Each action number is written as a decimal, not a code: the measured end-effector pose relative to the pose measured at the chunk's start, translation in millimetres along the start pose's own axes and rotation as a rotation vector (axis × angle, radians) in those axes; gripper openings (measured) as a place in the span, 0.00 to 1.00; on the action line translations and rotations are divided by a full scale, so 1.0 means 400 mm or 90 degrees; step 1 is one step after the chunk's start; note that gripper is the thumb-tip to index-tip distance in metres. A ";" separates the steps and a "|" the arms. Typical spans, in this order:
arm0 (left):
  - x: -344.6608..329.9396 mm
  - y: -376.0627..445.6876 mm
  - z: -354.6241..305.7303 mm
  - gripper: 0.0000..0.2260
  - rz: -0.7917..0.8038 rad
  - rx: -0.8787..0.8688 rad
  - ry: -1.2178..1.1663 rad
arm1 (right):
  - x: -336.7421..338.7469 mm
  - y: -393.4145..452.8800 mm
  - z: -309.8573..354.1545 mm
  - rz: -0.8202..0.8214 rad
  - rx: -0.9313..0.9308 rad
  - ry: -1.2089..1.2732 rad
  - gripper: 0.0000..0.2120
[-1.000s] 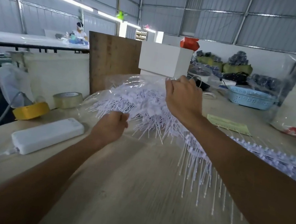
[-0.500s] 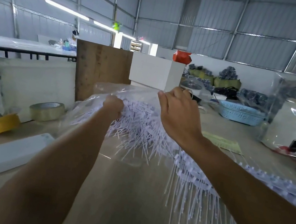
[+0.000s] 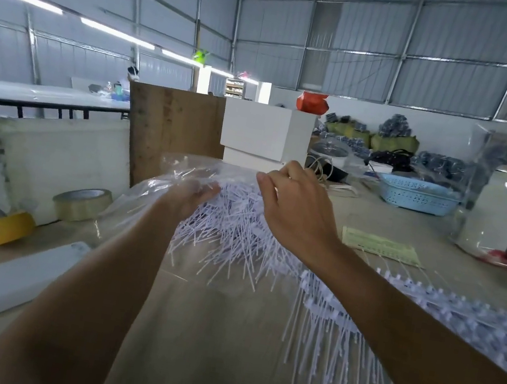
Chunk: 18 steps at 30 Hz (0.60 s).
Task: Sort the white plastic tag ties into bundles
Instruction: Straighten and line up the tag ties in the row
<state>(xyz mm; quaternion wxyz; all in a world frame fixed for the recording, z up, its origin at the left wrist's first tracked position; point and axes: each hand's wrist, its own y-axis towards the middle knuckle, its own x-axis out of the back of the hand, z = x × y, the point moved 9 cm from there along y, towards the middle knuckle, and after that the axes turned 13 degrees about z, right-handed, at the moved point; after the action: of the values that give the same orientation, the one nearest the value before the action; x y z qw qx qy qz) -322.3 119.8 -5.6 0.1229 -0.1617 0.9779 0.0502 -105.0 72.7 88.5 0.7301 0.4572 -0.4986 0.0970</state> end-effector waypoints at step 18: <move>-0.056 -0.275 0.141 0.09 -0.107 0.097 0.195 | 0.044 -0.221 0.002 0.139 0.041 -0.034 0.15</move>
<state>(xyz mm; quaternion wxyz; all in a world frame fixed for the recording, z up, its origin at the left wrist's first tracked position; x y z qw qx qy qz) -253.1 30.6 -60.6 -0.0115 -0.2391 0.9691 -0.0598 -44.1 16.8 52.3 0.6865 0.4259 -0.5613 0.1797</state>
